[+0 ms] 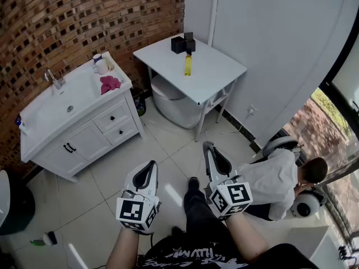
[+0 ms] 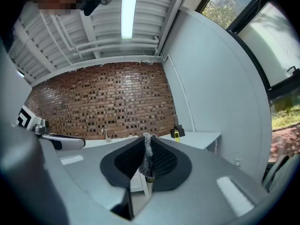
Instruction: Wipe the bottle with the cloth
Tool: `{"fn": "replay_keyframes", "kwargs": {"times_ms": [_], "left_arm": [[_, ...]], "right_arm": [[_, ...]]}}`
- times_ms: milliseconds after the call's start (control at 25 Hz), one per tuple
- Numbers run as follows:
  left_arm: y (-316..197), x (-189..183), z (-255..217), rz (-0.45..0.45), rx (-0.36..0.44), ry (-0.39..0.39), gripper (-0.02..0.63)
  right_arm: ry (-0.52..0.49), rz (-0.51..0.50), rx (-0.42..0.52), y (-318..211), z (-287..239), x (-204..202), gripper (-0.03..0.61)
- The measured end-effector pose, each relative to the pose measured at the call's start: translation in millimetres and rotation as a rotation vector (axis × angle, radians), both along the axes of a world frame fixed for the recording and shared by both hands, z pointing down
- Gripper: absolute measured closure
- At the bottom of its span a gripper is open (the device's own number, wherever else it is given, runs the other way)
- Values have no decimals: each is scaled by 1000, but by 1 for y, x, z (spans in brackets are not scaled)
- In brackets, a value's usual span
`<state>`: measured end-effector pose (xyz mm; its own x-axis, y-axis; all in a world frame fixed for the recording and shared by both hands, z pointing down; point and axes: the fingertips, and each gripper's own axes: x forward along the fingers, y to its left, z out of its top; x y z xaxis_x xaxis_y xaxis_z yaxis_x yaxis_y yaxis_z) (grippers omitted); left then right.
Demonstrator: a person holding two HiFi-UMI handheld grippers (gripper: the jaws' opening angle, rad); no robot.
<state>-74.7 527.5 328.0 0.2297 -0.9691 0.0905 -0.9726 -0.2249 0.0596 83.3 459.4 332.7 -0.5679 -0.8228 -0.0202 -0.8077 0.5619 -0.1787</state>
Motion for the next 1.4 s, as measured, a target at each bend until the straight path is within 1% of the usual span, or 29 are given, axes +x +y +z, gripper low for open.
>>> {"fn": "replay_keyframes", "kwargs": {"times_ms": [200, 320, 440, 520, 680, 800, 960, 1120, 1280, 1400], "left_arm": [[-59, -13, 11, -14, 24, -1, 609], [-115, -16, 1, -25, 36, -3, 609], [-177, -11, -3, -2, 47, -9, 609], [-217, -5, -4, 11, 38, -13, 609], [-291, 1, 5, 41, 32, -17, 609], [-339, 1, 12, 41, 22, -26, 609], [-381, -3, 19, 27, 3, -32, 609], [-402, -8, 24, 29, -17, -47, 609], [-429, -21, 23, 37, -21, -24, 609], [-454, -33, 30, 51, -26, -21, 609]], "right_arm": [[11, 26, 31, -71, 9, 8, 538], [-7, 46, 50, -131, 6, 13, 538], [-15, 52, 62, -192, 0, 13, 538], [-16, 49, 57, -225, -4, 15, 538], [14, 33, 44, -284, 0, 17, 538], [34, 4, 28, -324, 8, 11, 538], [51, -48, 16, -362, 18, -5, 538], [42, -65, 13, -388, 16, -17, 538], [54, -44, 16, -411, 13, -24, 538], [74, -17, 14, -427, 16, -29, 538]]}}
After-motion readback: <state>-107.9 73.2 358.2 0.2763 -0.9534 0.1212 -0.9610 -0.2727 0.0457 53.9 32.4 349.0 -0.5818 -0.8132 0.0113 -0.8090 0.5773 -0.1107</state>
